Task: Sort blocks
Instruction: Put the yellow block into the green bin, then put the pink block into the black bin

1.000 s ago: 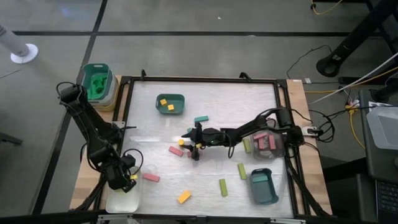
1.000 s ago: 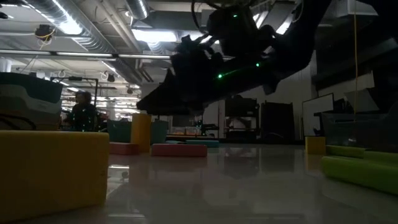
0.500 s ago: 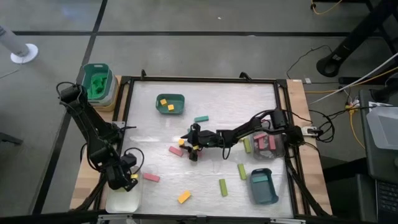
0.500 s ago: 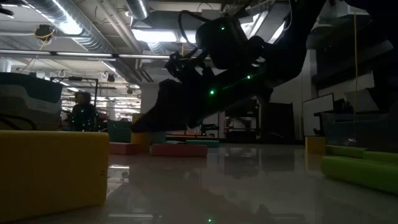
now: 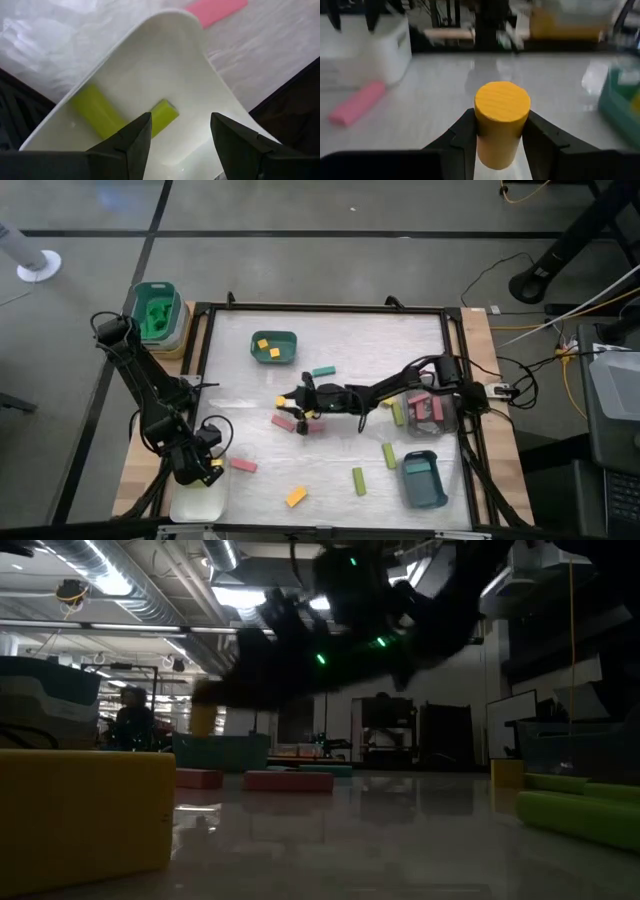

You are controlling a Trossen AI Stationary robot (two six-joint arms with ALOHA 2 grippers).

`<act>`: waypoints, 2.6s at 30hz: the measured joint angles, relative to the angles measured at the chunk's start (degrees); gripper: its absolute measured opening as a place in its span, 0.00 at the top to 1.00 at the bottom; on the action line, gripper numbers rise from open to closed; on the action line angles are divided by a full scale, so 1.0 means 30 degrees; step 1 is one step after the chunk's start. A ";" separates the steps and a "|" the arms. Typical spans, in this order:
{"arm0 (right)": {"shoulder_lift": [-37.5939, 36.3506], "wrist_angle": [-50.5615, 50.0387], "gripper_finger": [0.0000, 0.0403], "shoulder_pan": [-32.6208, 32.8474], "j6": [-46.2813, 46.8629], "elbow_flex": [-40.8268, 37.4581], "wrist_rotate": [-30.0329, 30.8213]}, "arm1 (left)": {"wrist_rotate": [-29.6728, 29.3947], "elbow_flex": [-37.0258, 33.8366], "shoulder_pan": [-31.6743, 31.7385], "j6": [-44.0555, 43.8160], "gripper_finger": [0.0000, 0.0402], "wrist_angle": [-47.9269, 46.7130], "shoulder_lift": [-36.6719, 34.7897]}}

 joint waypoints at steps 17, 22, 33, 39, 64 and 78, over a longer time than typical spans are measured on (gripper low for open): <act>-0.0015 -0.6758 0.65 -0.5428 -0.0729 0.5925 -0.0151 | -0.1443 0.0000 0.0000 0.0153 0.52 0.0000 0.0000; -0.0015 -0.7386 0.58 -0.6273 -0.0633 0.5925 -0.0274 | -0.2073 0.0000 0.0000 0.1017 0.52 0.0036 0.0000; -0.0035 -0.7379 0.52 -0.6344 0.0338 0.5925 -0.0584 | -0.3103 0.0000 0.0000 0.3633 0.52 0.2997 0.0000; -0.1402 -0.8914 0.52 -0.6095 -0.0503 0.5910 -0.1775 | -0.4887 0.0007 -0.0007 0.5882 0.52 0.5245 -0.0007; -1.1267 -2.6560 0.52 -0.2933 -0.2235 0.5925 -0.1768 | -0.5754 0.0022 0.3037 2.1039 0.52 0.9164 0.5684; -1.1271 -2.8082 0.52 -0.0549 -0.2183 0.5728 -0.1732 | -0.3617 0.0029 0.4228 2.3092 0.52 0.7208 0.6091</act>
